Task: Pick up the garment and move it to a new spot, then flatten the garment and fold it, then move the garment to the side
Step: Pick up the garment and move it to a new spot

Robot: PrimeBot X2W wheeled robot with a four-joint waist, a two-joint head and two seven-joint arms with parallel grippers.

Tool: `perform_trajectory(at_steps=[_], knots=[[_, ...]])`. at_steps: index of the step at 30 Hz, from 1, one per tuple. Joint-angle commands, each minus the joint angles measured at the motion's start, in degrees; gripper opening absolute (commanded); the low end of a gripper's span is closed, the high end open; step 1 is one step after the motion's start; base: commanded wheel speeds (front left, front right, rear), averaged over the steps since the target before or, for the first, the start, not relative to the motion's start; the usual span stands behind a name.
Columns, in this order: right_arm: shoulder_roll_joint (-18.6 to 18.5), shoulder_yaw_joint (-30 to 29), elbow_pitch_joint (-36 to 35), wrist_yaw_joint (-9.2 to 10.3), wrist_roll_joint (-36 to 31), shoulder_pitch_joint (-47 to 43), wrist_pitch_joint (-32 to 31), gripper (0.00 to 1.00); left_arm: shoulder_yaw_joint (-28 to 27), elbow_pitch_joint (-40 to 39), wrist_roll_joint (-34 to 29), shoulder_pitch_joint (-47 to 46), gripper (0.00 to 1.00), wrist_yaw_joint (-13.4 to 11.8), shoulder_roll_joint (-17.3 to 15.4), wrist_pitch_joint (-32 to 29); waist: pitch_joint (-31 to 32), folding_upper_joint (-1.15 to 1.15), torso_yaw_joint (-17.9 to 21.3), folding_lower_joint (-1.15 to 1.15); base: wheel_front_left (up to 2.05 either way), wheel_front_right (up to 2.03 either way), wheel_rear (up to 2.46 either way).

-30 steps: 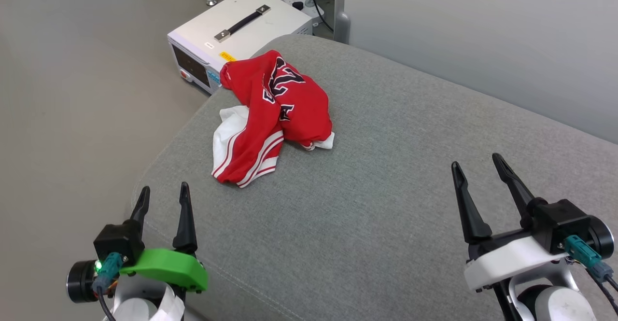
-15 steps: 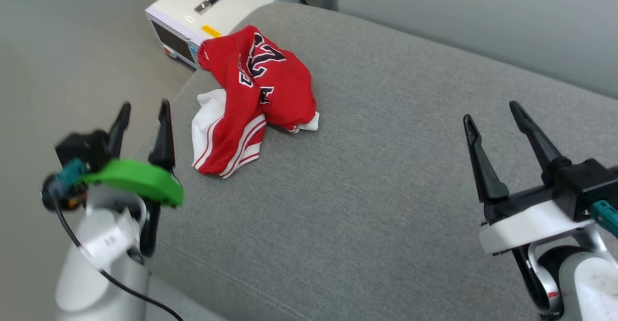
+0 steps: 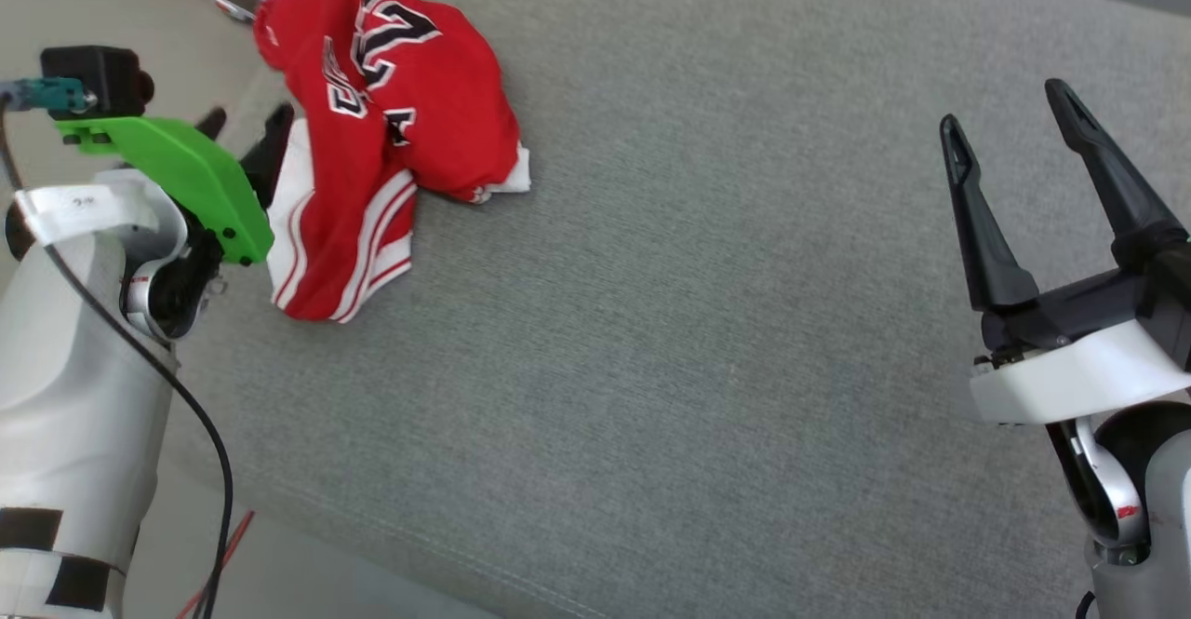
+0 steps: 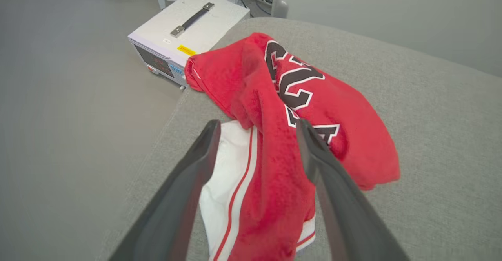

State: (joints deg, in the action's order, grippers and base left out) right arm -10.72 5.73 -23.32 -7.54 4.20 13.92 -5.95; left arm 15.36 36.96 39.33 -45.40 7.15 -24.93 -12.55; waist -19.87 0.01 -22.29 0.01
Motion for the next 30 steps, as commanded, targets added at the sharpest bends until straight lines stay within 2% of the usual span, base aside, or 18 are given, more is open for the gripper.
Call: perform_trajectory(at_steps=[1, 12, 13, 14, 15, 16, 18, 23, 30], knots=[[-0.4, 0.0, -0.6, 0.05, -0.1, 1.3, -0.4, 1.0, 1.5, 2.6, 1.3, -1.4, 1.0, 0.3, -0.6, -2.8, -5.5, -0.01, 3.6, -0.01, 0.0, 0.0, 0.0], [-2.1, -0.2, -1.8, 0.05, 0.4, 3.3, -2.3, 1.0, 7.9, 16.1, 11.9, -3.4, 1.0, 0.3, 0.5, -16.8, -11.3, -0.01, 5.5, -0.01, 0.0, 0.0, 0.0], [-2.3, -0.5, -1.9, 0.05, 0.5, 3.1, -2.5, 1.0, 8.7, 20.0, 15.1, -2.5, 0.48, 0.3, 1.7, -22.6, -11.5, -0.01, 5.6, -0.01, 0.0, 0.0, 0.0], [-2.3, -0.6, -1.9, 0.05, 0.6, 3.0, -2.5, 1.0, 8.8, 20.8, 15.7, -2.3, 0.38, 0.3, 2.1, -23.8, -11.5, -0.01, 5.6, -0.01, 0.0, 0.0, 0.0], [-2.3, -0.7, -1.9, 0.05, 0.6, 3.0, -2.6, 1.0, 9.0, 21.4, 16.1, -2.3, 0.09, 0.3, 2.3, -23.9, -11.5, -0.01, 5.6, -0.01, 0.0, 0.0, 0.0], [-2.3, -0.8, -1.9, 0.05, 0.6, 3.0, -2.6, 1.0, 9.2, 21.6, 16.2, -2.2, 0.0, 0.3, 2.5, -23.4, -11.4, -0.01, 5.6, -0.01, 0.0, 0.0, 0.0], [-2.3, -0.9, -1.8, 0.05, 0.6, 3.2, -2.7, 1.0, 9.5, 22.3, 17.3, -1.5, 0.0, 0.3, 3.4, -23.8, -11.1, -0.01, 5.4, -0.01, 0.0, 0.0, 0.0], [-1.7, -1.3, -0.4, 0.05, 0.7, 2.9, -2.0, 1.0, 10.5, 22.2, 16.2, -1.9, 0.0, 0.3, 2.3, -13.9, -8.0, -0.01, 4.8, -0.01, 0.0, 0.0, 0.0], [0.6, -2.2, 2.4, 0.05, 0.9, 0.7, 0.5, 1.0, 10.2, 21.1, 11.9, -5.0, 0.0, 0.3, -0.7, 6.6, -1.2, -0.01, 4.2, -0.01, 0.0, 0.0, 0.0]])
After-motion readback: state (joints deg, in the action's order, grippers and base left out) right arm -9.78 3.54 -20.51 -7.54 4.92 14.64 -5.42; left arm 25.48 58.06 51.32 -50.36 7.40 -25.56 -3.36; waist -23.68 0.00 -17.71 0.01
